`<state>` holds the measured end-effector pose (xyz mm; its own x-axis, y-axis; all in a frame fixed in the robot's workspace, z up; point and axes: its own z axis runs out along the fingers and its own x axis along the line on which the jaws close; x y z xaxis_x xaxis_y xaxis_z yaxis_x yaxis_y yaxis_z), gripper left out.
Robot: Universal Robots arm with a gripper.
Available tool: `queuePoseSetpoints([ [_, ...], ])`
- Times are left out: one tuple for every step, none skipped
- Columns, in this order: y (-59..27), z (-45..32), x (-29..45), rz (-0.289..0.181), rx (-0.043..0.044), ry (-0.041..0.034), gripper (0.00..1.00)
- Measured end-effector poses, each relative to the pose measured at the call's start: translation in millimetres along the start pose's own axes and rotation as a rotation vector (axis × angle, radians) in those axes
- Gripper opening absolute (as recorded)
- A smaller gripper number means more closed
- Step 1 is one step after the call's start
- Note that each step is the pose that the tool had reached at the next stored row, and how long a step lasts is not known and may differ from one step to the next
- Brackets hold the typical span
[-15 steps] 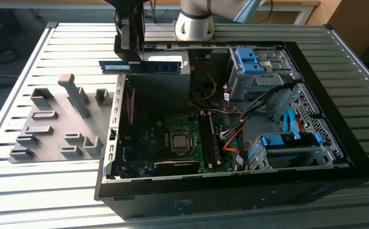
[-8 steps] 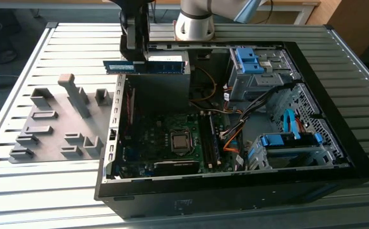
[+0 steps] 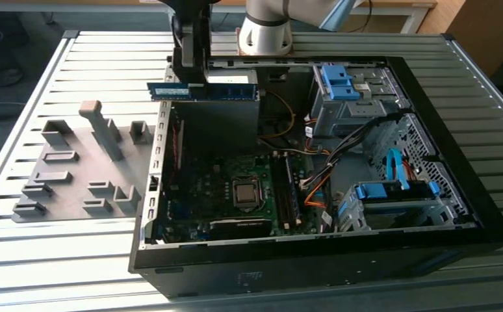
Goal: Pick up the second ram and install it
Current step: 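Pick up the second ram and move it above second insertion slot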
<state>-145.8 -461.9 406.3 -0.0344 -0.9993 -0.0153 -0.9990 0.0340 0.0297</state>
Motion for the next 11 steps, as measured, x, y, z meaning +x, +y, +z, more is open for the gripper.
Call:
queuePoseSetpoints([
  [-0.9,0.0,0.0,0.000,0.0000,0.0000,0.14],
  [-1.8,0.0,-0.1,0.000,0.0000,0.0000,0.14],
  [-2.8,-0.1,-0.1,0.000,0.0000,0.0000,0.14],
  [-3.7,-0.1,-0.1,0.000,0.0000,0.0000,0.14],
  [-4.6,-0.1,-0.1,0.000,0.0000,0.0000,0.14],
  [-5.6,-0.2,-0.2,0.000,0.0000,0.0000,0.14],
  [-6.5,-0.2,-0.2,0.000,0.0000,0.0000,0.14],
  [-7.4,-0.2,-0.2,0.000,0.0000,0.0000,0.14],
  [-8.3,-0.3,-0.3,0.000,0.0000,0.0000,0.14],
  [-9.3,-0.3,-0.3,0.000,0.0000,0.0001,0.14],
  [-10.2,-0.3,-0.3,0.000,0.0000,0.0000,0.14],
])
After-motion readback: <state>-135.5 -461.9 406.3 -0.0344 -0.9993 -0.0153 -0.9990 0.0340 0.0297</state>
